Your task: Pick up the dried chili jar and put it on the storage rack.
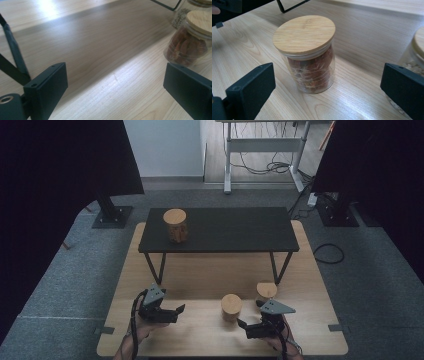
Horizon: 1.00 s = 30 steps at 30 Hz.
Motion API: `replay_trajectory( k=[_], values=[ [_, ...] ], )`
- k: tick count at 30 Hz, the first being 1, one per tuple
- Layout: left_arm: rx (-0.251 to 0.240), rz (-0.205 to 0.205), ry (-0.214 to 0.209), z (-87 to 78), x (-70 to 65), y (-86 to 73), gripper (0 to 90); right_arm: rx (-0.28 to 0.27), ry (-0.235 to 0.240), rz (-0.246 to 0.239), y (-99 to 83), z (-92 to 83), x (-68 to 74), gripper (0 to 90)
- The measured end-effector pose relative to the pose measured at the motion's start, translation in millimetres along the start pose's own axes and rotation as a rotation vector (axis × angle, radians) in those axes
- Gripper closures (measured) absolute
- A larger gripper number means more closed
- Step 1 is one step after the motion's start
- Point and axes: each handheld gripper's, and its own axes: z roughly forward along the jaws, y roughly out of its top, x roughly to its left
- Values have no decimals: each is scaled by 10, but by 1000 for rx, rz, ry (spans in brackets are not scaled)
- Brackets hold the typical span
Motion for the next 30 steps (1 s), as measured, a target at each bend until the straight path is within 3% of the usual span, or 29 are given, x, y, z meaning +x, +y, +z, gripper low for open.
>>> replay_trajectory(
  k=[14, 19, 30],
  values=[
    [22, 12, 6, 69, -40, -2, 47, 14, 32, -56, 57, 99, 27, 0],
    [22, 9, 7, 70, -34, -3, 47, -3, 53, -55, 60, 120, 0, 0],
    [32, 6, 15, 91, -34, -7, 49, 23, 63, -80, 92, 273, 1, 0]
  ],
)
